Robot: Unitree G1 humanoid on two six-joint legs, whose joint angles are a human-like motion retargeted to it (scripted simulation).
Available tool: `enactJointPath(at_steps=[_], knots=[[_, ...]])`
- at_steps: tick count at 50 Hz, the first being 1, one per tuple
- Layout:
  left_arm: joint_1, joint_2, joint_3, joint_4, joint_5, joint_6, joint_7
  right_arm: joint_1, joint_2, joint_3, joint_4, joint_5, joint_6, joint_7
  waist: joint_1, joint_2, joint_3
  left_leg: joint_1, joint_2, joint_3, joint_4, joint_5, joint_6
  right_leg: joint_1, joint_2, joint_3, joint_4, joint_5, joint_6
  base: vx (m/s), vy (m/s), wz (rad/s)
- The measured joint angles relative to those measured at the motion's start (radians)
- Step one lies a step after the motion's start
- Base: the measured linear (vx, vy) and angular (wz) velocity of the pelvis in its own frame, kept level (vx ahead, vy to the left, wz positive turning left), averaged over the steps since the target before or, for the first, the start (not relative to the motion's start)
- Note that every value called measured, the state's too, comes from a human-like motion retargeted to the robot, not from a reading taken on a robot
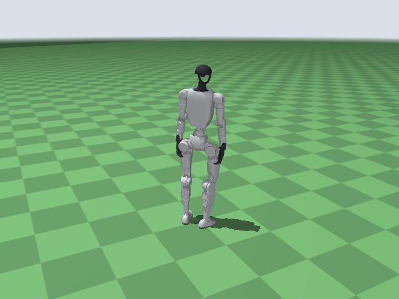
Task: In place motions
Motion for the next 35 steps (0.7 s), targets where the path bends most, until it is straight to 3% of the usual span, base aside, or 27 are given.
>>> enactJointPath(at_steps=[26,30,35], knots=[[-0.026,0.018,-0.055,0.032,0.008,0.001,-0.010,0.011,-0.005,0.000,-0.010,-0.007,-0.004,-0.016,0.001,-0.021,0.009,-0.002,-0.010,-0.008,0.012,-0.011,-0.001,0.010,-0.011,-0.002,0.001,0.001,0.001,0.00,0.00,0.00],[-0.096,0.048,-0.061,0.049,0.011,0.025,-0.064,0.037,-0.013,-0.026,-0.036,-0.022,-0.034,-0.020,0.003,-0.035,0.029,-0.002,-0.019,-0.023,0.018,-0.012,0.000,0.012,-0.019,0.018,0.013,-0.004,0.004,0.02,-0.01,0.15],[-0.210,0.072,-0.015,-0.054,-0.074,0.022,-0.021,0.087,-0.066,-0.075,-0.051,-0.097,-0.092,-0.008,0.031,-0.055,0.054,-0.016,-0.035,-0.045,0.023,-0.010,0.004,0.009,-0.039,0.002,0.023,-0.008,0.015,-0.01,0.00,0.00]])
